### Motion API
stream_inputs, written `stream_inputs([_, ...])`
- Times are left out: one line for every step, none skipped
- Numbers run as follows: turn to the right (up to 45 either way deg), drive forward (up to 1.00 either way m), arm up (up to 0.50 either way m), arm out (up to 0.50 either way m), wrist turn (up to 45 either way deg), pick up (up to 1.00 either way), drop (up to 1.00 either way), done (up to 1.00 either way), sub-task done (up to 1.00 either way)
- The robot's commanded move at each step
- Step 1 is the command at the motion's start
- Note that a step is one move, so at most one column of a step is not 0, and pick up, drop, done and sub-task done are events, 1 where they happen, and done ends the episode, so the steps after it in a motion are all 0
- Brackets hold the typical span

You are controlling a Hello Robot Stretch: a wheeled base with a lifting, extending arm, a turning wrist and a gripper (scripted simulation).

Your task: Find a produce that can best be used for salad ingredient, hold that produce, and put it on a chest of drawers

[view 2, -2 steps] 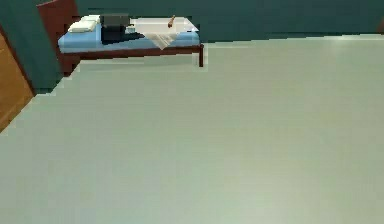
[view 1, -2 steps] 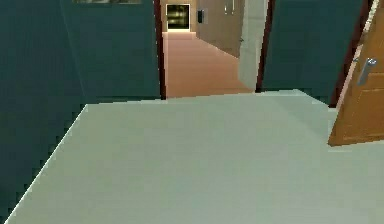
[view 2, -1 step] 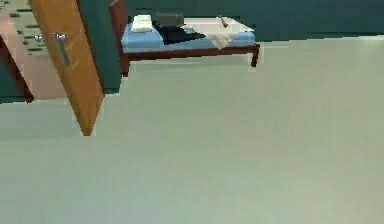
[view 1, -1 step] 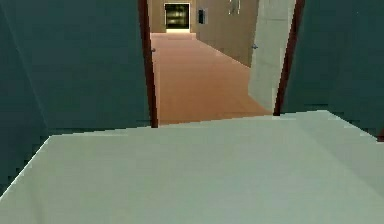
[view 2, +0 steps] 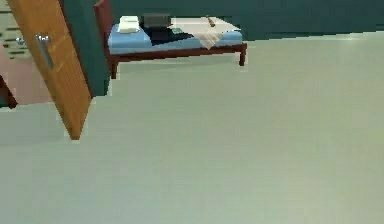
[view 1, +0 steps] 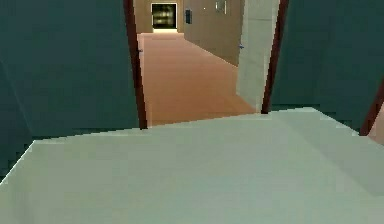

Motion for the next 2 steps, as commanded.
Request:
stream_inputs([0.0,1.00,0.00,0.00,0.0,0.00,0.00,0.00,0.00])
stream_inputs([0.0,1.00,0.00,0.00,0.0,0.00,0.00,0.00,0.00])
